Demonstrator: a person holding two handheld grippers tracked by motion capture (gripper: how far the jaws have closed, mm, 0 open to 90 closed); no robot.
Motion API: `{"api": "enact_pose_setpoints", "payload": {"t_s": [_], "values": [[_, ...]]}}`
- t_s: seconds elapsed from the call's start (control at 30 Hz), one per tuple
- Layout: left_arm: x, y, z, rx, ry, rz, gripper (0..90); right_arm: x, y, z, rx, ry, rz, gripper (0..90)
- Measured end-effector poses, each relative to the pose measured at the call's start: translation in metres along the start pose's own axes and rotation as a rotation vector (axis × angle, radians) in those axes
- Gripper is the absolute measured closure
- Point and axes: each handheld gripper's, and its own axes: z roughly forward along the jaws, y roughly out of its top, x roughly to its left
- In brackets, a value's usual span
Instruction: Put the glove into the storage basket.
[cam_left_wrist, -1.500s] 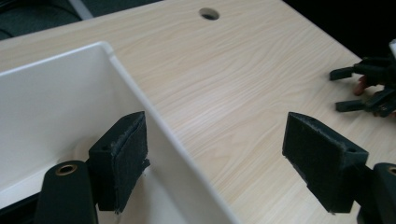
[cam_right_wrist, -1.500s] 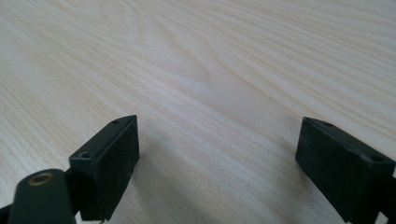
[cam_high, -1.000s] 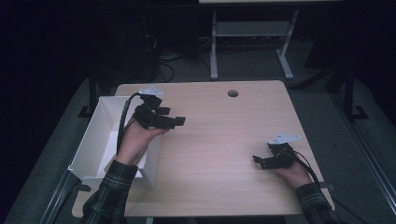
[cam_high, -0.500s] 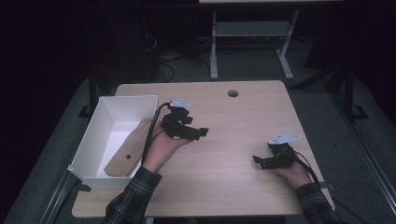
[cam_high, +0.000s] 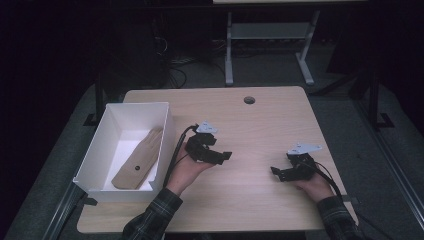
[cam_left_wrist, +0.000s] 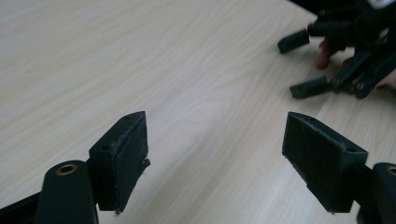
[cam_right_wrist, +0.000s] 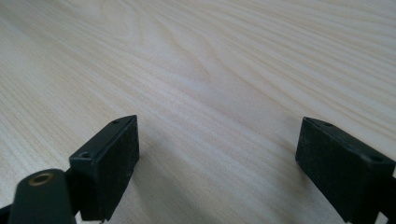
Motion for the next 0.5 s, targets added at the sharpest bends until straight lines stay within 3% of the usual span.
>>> {"api": "enact_pose_setpoints", "payload": {"t_s": [0.5], "values": [[0.000, -0.037, 0.039, 0.101, -0.004, 0.039, 21.8, 0.000, 0.000, 0.000, -0.001, 0.000, 0.000, 12.8]]}}
